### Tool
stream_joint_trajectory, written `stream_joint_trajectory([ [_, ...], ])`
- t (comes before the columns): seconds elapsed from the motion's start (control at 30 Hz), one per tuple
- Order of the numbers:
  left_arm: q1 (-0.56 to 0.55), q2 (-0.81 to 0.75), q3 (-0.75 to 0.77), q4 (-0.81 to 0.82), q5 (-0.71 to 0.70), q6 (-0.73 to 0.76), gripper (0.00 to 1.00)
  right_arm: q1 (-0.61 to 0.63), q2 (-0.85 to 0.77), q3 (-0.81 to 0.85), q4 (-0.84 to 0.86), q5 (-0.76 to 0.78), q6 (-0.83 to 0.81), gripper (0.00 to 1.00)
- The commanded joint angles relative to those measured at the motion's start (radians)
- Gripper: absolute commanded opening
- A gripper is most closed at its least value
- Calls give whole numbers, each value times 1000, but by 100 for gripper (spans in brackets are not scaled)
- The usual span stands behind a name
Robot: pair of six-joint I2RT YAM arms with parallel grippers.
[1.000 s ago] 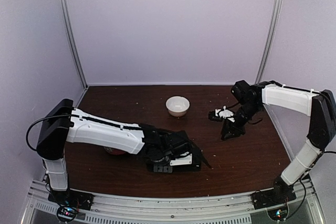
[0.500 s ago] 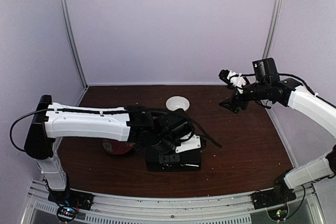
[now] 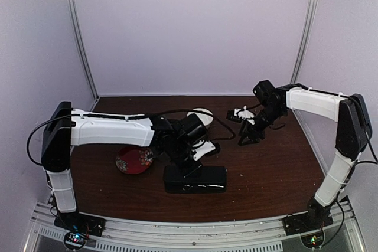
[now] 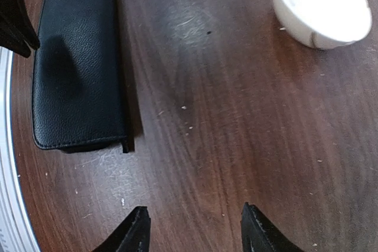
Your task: Sort the hair-cutting tools
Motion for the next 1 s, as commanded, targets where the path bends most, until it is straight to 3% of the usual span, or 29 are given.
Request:
stream_joint_trajectory([
  [0.0, -8, 73, -15, 13, 91, -59, 13, 55, 74, 24, -145, 28, -55, 51],
  [0.2, -6, 88, -94, 38, 104, -63, 13, 132, 138, -22, -96, 164, -112, 50],
  [0.53, 3, 64, -259, 134, 50, -50, 11, 178, 244, 66, -165, 119, -196, 51],
  [0.97, 3, 60, -273, 149, 24, -33, 12, 234, 326, 143, -218, 155, -179, 46],
])
